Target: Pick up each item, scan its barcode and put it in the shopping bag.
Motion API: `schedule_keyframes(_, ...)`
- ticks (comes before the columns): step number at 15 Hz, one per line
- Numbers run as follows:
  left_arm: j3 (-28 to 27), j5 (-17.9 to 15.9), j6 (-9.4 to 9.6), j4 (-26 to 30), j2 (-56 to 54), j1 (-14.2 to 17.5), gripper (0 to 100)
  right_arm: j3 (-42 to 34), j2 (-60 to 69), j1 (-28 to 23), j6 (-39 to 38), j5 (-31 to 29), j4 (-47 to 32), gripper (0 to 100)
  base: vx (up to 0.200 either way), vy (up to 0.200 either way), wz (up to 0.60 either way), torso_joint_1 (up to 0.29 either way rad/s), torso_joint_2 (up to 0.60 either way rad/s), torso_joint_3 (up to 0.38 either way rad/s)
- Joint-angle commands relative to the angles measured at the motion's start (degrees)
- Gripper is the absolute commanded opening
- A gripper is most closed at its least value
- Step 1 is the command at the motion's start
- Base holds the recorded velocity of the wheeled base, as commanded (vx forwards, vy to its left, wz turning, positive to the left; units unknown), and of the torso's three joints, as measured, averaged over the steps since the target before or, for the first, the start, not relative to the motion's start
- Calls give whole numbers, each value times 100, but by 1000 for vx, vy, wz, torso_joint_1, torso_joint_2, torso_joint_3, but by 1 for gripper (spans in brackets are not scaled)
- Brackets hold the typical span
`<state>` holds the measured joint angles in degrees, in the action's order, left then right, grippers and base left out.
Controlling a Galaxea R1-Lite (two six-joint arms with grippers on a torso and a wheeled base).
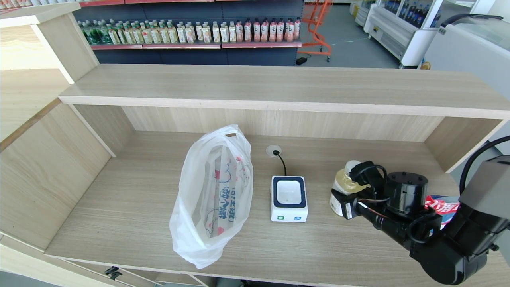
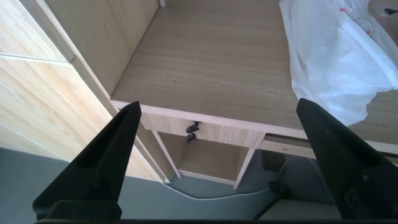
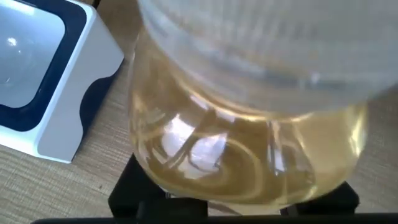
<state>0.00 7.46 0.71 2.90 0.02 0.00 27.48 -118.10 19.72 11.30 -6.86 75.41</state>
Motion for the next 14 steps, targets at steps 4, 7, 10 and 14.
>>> schedule_keyframes(4, 0, 1, 0, 0, -2, 0, 100, 30, -29, -4, 65, -26, 0, 0, 0, 0, 0, 0, 0, 0)
schedule_keyframes(7, 0, 1, 0, 0, 6, 0, 100, -58, 94, -4, 162, -43, 0, 0, 0, 0, 0, 0, 0, 0)
schedule_keyframes(10, 0, 1, 0, 0, -2, 0, 100, 21, 1114, -12, -260, 141, -475, 0, 0, 0, 0, 0, 0, 0)
schedule_keyframes(14, 0, 1, 0, 0, 6, 0, 100, 372, 3821, -496, -893, 2154, -4236, 0, 0, 0, 0, 0, 0, 0)
